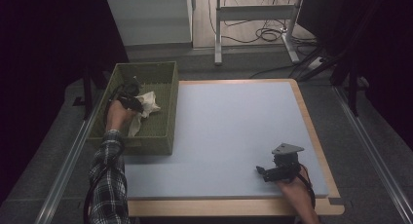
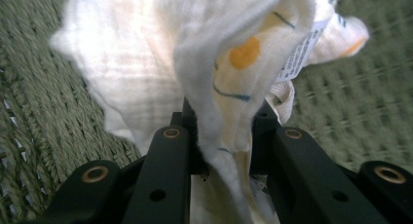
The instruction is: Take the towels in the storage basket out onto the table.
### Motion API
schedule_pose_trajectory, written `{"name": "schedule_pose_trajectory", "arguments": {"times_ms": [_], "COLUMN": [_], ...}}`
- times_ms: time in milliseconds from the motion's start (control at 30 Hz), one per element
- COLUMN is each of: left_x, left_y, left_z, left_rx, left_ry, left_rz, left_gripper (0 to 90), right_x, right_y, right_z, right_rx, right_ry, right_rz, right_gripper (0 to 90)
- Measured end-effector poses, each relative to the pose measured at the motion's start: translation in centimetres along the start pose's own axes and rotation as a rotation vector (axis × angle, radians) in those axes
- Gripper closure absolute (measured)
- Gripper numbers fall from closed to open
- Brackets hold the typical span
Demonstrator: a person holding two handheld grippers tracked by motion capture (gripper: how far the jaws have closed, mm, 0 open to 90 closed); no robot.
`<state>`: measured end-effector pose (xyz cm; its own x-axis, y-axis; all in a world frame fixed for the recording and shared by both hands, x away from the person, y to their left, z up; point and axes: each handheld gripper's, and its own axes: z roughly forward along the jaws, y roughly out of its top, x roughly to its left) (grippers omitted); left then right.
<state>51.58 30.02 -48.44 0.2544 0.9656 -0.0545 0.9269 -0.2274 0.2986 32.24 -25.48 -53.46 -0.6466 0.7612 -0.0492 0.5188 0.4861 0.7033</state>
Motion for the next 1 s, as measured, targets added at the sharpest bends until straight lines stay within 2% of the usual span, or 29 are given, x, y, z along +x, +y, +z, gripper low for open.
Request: {"name": "schedule_pose_trajectory", "arguments": {"times_ms": [33,67,133,367,567,767,1000], "left_x": [0.1,0.1,0.3,0.3,-0.1,-0.4,-1.6], "left_y": [-0.1,-0.1,-0.3,-1.0,-1.7,-2.1,-2.2], "left_z": [-0.7,-0.7,-1.9,-4.9,-6.8,-8.7,-10.8], "left_rx": [-0.023,-0.023,-0.055,-0.137,-0.174,-0.212,-0.245], "left_ry": [-0.014,-0.014,-0.049,-0.090,-0.111,-0.132,-0.148], "left_rz": [-0.007,-0.007,-0.015,-0.003,0.019,0.011,0.046], "left_gripper": [76.1,76.3,76.3,75.9,75.4,75.1,74.5], "right_x": [0.0,0.0,0.0,0.0,0.0,0.0,0.0], "right_y": [0.0,0.0,0.0,0.0,0.0,0.0,0.0], "right_z": [0.0,0.0,0.0,0.0,0.0,0.0,0.0], "right_rx": [0.000,0.000,0.000,0.000,0.000,0.000,0.000], "right_ry": [0.000,0.000,-0.001,-0.001,-0.001,-0.001,-0.002], "right_rz": [0.000,0.000,0.000,-0.001,-0.002,0.000,-0.002], "right_gripper": [0.1,0.1,0.0,0.1,0.1,0.2,0.4]}}
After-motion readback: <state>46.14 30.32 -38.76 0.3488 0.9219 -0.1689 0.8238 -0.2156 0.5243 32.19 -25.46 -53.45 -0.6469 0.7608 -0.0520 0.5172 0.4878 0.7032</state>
